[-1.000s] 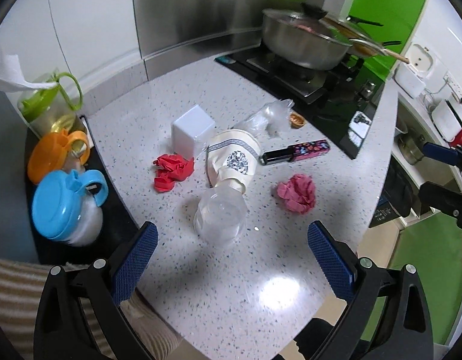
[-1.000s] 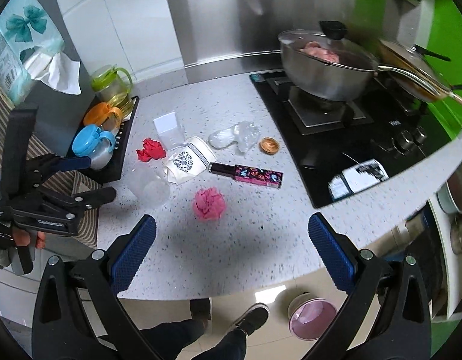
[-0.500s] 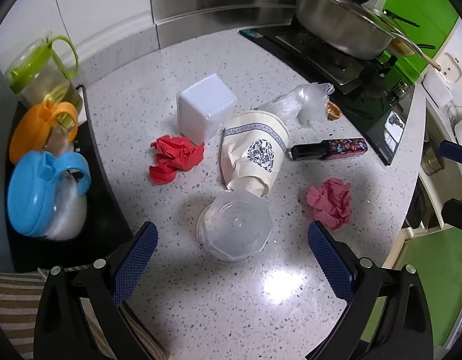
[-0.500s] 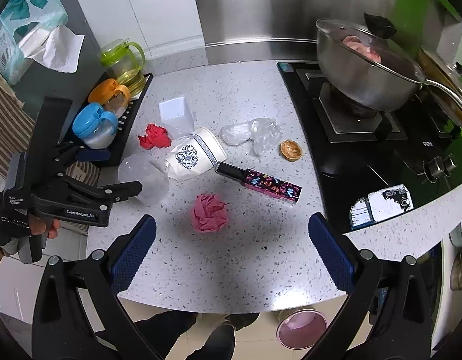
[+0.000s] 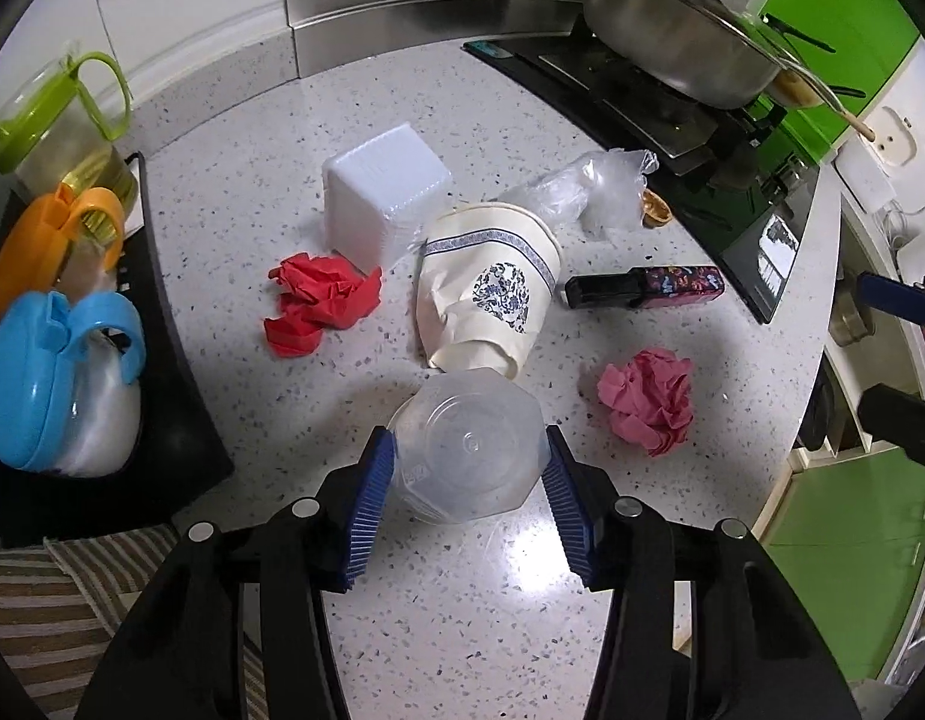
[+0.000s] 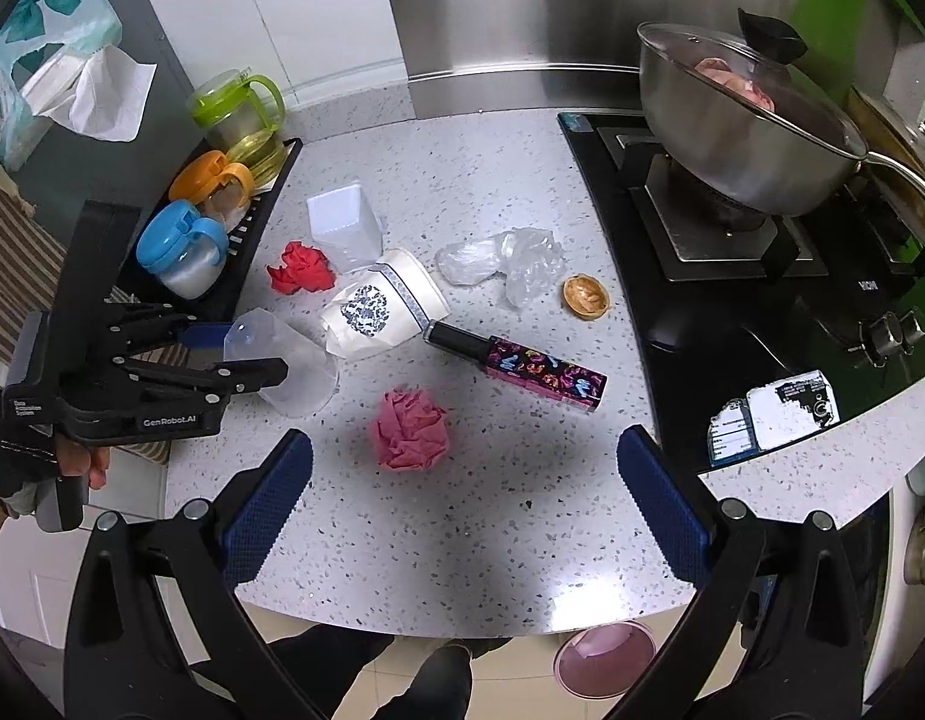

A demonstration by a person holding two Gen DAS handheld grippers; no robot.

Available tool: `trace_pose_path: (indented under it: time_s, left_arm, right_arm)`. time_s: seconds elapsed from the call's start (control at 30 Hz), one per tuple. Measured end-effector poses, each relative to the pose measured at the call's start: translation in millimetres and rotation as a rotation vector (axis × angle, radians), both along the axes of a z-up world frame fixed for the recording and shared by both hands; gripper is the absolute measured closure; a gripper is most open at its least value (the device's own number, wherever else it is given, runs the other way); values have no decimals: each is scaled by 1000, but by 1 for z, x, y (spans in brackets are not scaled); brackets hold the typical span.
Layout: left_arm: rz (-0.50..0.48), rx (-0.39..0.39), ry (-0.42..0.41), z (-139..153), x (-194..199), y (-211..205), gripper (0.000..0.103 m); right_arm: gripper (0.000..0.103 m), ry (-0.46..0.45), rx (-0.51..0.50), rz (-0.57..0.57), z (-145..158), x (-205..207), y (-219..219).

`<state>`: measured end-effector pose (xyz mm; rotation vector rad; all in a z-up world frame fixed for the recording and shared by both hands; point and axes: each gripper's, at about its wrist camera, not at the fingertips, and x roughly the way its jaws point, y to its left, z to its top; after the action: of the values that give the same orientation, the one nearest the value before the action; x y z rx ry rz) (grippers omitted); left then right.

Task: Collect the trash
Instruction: 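Grasp the clear plastic cup with the left gripper while the right gripper grasps the pink crumpled paper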

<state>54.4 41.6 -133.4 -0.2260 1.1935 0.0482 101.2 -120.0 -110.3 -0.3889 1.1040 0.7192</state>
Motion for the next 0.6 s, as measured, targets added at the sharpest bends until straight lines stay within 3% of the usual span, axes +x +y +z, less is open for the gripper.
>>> trace_pose_path:
  time_s: [0.6]
  left_arm:
    - [55,-8,-84,39,-21,18,54]
  right_arm:
    - [4,59,-95,73,-53,9,43]
